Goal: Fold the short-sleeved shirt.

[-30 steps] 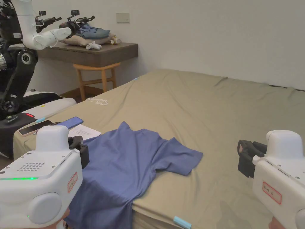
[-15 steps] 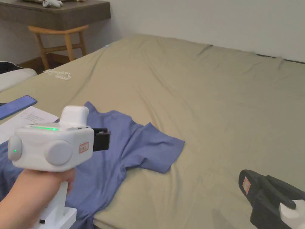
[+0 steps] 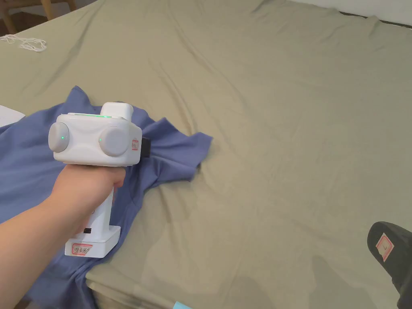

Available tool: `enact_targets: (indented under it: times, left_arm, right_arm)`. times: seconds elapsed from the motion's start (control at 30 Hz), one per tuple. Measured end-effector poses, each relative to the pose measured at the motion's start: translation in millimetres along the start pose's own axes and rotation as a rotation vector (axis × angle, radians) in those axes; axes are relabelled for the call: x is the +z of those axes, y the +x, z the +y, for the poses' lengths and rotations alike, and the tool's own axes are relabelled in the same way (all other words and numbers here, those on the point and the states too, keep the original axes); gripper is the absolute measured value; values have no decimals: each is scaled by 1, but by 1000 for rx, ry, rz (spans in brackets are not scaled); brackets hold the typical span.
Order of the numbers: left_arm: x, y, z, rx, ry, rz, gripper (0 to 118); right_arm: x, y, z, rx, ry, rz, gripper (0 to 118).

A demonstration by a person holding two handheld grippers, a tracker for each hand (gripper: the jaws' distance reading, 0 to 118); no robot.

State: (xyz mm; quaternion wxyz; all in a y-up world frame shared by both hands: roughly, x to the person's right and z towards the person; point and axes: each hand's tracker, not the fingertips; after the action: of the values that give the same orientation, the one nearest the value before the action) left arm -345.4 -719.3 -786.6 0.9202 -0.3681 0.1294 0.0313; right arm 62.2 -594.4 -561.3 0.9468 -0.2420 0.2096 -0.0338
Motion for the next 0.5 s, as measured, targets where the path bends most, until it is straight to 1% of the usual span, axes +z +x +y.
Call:
enact_targets:
  times: [0.03, 0.07, 0.17, 0.27, 0.33, 0.43, 0.47, 0.5]
  left_arm:
    - [-4, 3, 1, 8, -35, -17, 5]
    - [15, -16, -11, 31, -30, -50, 5]
    - [35, -24, -8, 46, -15, -69, 5]
    - [87, -41, 15, 86, 114, -111, 5]
    - [126, -42, 37, 78, 184, -106, 5]
    - [186, -41, 77, 100, 275, -143, 5]
    - [188, -35, 82, 93, 279, -143, 5]
    - [206, -27, 96, 85, 323, -161, 5]
  right_arm:
    - [2, -1, -1, 6, 0, 1, 3]
    - [4, -2, 0, 10, 2, 4, 3]
    - [13, -4, 2, 19, 16, 16, 3]
    - [22, -3, 6, 35, 52, 21, 3]
    - [27, 1, 9, 30, 68, 25, 3]
    - [24, 10, 11, 0, 93, 10, 3]
    - [28, 14, 13, -13, 101, 7, 3]
    - [31, 17, 14, -19, 108, 6, 3]
